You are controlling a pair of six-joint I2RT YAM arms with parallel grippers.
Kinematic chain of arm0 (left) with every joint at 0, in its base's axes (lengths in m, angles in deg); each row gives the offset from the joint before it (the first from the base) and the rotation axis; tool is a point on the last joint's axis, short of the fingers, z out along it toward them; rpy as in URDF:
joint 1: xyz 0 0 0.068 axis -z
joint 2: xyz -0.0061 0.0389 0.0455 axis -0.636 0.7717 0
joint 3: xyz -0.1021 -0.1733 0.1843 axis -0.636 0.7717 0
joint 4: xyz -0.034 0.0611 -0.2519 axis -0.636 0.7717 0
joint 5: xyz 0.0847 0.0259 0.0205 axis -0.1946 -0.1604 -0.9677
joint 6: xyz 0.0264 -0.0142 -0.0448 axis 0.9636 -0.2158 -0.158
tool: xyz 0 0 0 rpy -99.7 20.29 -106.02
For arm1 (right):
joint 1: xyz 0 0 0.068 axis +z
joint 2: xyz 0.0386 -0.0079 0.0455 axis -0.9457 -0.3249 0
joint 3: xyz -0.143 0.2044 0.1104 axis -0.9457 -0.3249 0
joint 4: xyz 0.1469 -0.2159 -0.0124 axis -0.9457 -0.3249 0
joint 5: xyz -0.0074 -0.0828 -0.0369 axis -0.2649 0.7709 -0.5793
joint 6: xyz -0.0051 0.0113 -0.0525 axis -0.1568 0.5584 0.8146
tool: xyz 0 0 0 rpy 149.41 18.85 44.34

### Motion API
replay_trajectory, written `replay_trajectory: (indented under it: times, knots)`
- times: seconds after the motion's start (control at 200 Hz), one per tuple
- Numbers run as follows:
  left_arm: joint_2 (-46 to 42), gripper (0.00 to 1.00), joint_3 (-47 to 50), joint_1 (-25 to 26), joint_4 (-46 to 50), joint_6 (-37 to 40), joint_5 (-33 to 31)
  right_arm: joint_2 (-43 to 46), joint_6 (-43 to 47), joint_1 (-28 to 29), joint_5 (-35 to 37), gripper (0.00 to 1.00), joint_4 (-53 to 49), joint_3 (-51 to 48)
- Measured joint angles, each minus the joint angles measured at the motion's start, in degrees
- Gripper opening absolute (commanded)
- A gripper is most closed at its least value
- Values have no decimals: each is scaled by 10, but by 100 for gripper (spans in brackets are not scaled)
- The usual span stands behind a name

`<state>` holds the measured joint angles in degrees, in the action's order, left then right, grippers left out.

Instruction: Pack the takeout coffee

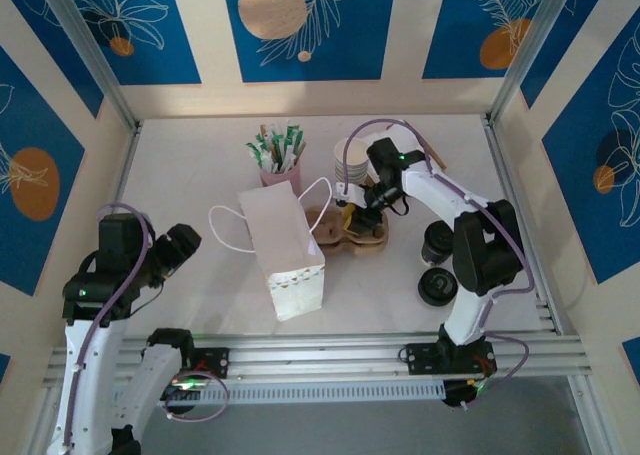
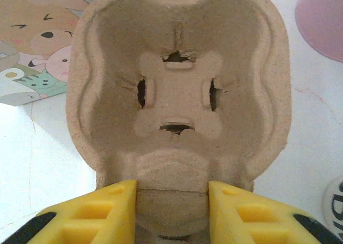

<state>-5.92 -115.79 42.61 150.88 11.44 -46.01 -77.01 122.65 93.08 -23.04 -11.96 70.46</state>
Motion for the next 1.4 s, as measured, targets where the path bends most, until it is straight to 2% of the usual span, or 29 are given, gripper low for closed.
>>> replay_trajectory:
  times: [0.27, 0.5, 0.79, 1.221, 1.396]
  knots:
    - [5, 78, -37, 0, 10, 7, -26, 56, -33, 9, 16, 38, -3, -5]
    - [23, 78, -51, 0, 10, 6, -36, 108, -97, 30, 49, 38, -25, -7]
    - [31, 78, -53, 0, 5, 5, -35, 182, -232, 78, 110, 38, -56, -52]
    - [33, 78, -63, 0, -5, 11, 17, 279, -464, 160, 211, 37, -79, -134]
    - [22, 78, -77, 0, 5, 17, 35, 303, -522, 185, 236, 37, -83, -169]
